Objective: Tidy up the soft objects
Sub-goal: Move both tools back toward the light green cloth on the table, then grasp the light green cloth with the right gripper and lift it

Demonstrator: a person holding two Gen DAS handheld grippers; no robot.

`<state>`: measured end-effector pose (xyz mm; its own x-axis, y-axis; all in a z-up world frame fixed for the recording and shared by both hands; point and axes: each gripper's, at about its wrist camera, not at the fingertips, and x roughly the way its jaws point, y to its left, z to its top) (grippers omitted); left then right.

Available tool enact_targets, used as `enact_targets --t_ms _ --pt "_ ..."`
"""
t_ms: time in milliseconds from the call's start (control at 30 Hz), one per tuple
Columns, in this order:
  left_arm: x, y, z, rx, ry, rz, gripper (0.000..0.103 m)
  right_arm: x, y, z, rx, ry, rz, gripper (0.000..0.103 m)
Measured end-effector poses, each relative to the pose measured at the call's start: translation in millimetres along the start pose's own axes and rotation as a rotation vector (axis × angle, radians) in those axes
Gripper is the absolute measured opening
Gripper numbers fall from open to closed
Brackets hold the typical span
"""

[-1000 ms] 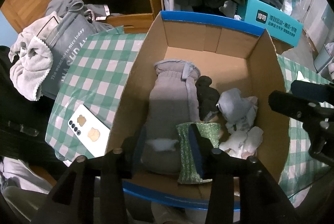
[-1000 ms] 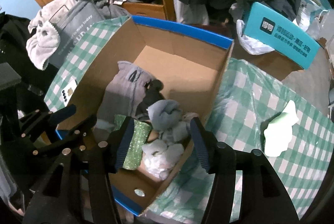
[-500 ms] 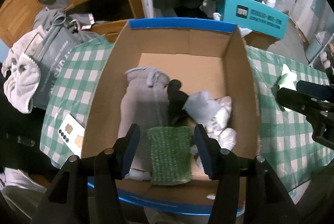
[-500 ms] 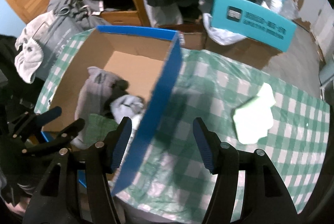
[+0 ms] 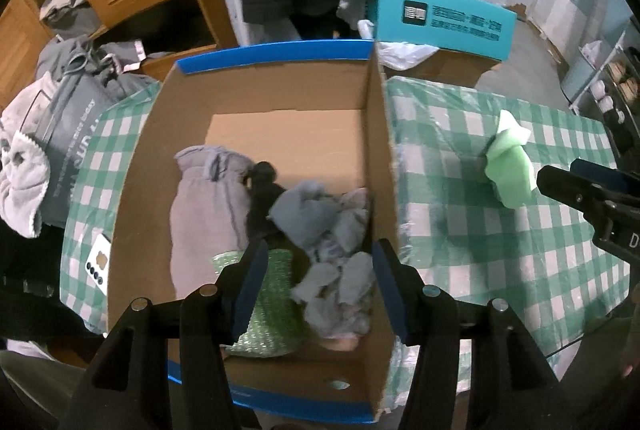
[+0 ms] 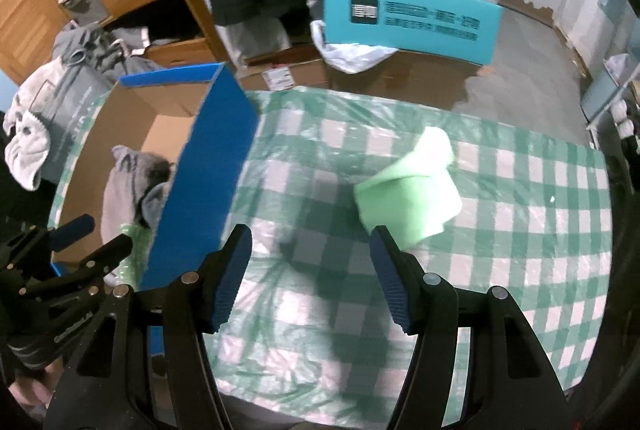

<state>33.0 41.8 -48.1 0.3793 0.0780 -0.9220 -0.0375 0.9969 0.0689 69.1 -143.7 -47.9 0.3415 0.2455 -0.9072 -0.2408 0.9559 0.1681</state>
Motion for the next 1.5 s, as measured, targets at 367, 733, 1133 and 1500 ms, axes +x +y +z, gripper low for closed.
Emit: enact_targets --t_ms 367,733,1133,1500 --pt "1.2 -42.7 8.8 0.043 0.008 -0.042 0.057 5.8 -41.7 -8.4 0.063 0.014 -0.041 0.065" --pt "16.7 -78.5 12.6 0.093 0.026 -0.003 0.069 30.4 -71.5 -7.1 0.089 0.05 -0.062 0.065" --pt "10.7 -92.6 23.1 0.091 -0.004 -0.056 0.069 61.5 -92.1 -1.4 0.129 0.093 -0.047 0.065" --pt "46.3 -117.8 29.3 0.09 0.066 -0.099 0.069 89.3 -100.9 15.1 0.128 0.104 -0.039 0.065"
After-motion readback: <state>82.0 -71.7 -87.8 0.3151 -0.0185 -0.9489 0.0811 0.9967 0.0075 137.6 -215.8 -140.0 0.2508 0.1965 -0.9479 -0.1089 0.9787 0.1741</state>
